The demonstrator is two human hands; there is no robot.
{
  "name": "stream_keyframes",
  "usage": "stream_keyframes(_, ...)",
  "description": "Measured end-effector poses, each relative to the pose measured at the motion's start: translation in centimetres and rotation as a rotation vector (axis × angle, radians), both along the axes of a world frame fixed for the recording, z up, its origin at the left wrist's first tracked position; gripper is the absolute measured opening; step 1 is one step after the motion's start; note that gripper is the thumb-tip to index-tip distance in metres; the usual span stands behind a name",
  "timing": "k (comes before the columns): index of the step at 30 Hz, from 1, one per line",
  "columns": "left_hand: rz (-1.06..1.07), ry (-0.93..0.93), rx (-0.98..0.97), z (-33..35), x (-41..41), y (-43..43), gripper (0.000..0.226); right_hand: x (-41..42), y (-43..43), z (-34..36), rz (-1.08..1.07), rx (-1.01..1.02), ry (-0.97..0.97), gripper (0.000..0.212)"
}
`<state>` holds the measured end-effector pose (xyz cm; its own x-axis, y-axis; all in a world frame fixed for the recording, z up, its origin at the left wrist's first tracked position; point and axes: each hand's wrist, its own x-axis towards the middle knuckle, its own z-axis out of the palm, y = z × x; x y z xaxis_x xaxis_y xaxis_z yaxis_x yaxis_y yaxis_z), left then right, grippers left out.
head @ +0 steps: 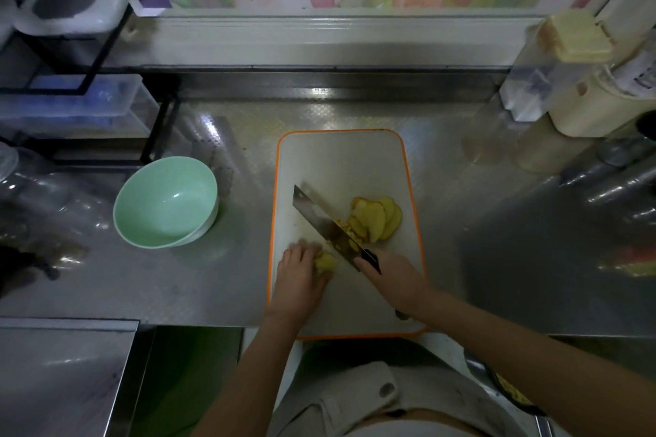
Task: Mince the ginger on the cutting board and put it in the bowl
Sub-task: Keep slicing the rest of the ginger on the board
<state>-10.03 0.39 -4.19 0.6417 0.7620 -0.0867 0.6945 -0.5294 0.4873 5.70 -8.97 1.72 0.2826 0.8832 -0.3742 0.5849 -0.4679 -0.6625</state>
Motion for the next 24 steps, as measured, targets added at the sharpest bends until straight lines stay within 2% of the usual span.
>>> stream_keyframes(4,0.137,-0.094,-0.069,0.3,0.5,-0.2,0.030,-0.5,-0.3,0.3,-0.006,-0.048,-0.031,0.036)
stream_keyframes(8,0.165,-0.152,-0.075,0.3,0.3,-0.2,0.011,-1.1,-0.6,1.1,0.027,-0.081,-0.042,0.036)
stream_keyframes(12,0.188,-0.190,-0.069,0.8,0.5,-0.5,0.009,-1.5,-0.7,1.0,0.013,-0.100,-0.020,0.031)
stream_keyframes(17,0.197,-0.183,-0.070,1.2,0.7,-0.6,0.009,-2.0,-0.3,0.6,0.048,-0.119,-0.066,0.037)
stream_keyframes(24,0.216,-0.176,-0.073,1.3,0.9,-0.7,0.009,-2.2,0.2,0.0,0.010,-0.167,-0.030,0.029)
